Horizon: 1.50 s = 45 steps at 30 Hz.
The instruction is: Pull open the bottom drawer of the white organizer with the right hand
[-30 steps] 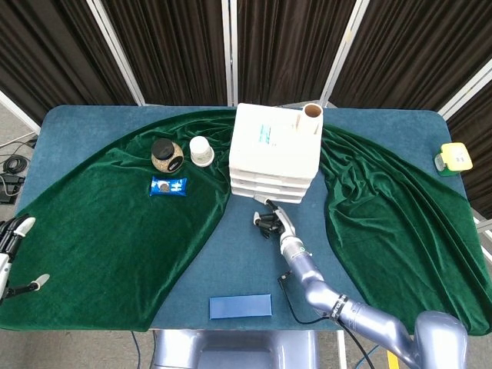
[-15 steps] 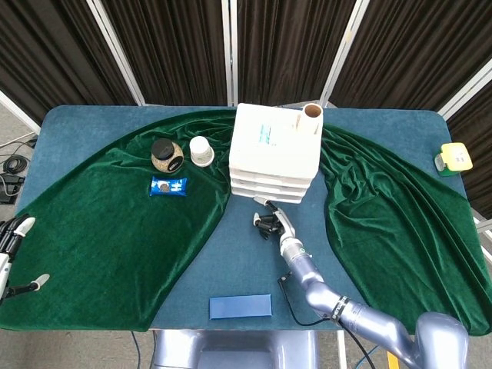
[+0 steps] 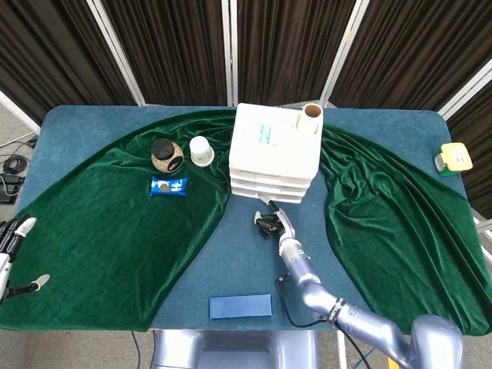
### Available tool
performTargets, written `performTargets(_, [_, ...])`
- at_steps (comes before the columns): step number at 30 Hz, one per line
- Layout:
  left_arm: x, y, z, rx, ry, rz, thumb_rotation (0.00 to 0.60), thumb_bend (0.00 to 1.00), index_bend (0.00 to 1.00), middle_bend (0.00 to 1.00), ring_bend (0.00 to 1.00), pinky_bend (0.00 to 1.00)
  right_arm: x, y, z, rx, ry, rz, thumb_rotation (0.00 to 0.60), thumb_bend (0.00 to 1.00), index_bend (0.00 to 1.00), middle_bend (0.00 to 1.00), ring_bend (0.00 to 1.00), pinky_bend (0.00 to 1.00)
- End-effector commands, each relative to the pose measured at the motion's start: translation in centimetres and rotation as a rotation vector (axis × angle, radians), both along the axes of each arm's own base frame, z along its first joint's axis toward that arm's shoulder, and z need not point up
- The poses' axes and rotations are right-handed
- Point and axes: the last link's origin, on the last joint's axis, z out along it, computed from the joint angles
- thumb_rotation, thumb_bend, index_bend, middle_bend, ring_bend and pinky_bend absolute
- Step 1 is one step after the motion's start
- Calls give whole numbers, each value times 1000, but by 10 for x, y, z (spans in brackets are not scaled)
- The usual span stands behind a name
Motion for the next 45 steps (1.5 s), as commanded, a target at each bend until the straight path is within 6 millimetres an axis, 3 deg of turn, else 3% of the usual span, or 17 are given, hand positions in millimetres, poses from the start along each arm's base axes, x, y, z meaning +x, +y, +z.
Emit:
performTargets(1, [0,1,-1,-4,1,2,600,111,0,0,0,0,1,-2,0,-11,-19,-12,600,573,136,899,959,904])
performTargets(8, [-1,1,-1,-8,-1,5,600,111,0,0,0,0,4,-4,-4,-9,-62,-39,600,583,146,899,959,904])
performTargets(17, [-3,3,-2,-15,-1,10,600,111,0,0,0,0,4,-3,-11,32,-129,-62,600,590,261,901,959,904])
performTargets(45, [0,0,-4,-24,8,0,600,112,0,0,0,0,-6,21,-7,66,-161,-43,600,589,288,900,959,904])
